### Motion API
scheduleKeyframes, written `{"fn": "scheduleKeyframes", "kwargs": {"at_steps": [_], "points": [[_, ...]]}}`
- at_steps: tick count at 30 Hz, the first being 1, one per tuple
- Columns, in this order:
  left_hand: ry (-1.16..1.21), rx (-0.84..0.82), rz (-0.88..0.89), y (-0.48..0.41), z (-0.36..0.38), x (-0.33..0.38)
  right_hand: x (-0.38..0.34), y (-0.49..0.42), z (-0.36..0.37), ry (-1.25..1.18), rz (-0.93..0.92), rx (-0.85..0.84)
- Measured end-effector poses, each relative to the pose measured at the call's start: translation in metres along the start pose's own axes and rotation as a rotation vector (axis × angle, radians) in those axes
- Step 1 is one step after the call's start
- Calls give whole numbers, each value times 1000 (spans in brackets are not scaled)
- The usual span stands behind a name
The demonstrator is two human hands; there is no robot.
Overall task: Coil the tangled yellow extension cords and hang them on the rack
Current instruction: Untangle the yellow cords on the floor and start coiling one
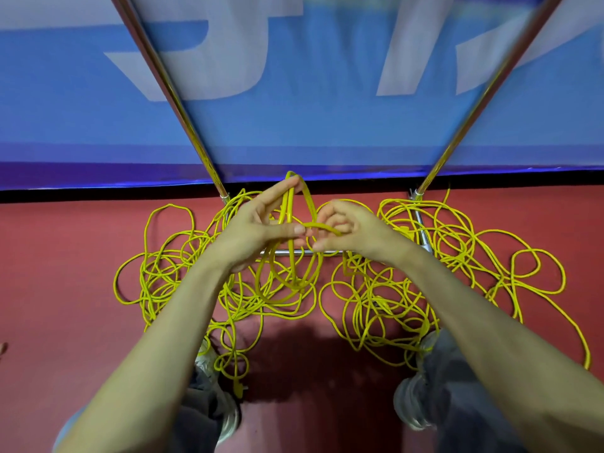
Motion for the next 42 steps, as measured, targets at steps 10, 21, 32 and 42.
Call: {"fn": "scheduleKeyframes", "kwargs": {"at_steps": [10, 21, 32, 42], "points": [[72, 69, 17, 4, -31, 12, -7, 2, -28, -137, -68, 213], [-259, 26, -69, 1, -16, -7, -22, 1, -12, 1, -124, 139], [95, 57, -72, 0, -1, 3, 4, -6, -42, 265, -104, 330], [-19, 122, -107, 3, -25, 4, 30, -3, -63, 186, -32, 374]]}}
Point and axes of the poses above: each hand's wrist, its own y-axis away from the middle knuckle, its own z-axis out of the palm, x = y × z, the point moved 5 cm from there along -y, towards the middle knuckle, and after that the axes turned 2 degrees about -z, right-handed, at the moved point
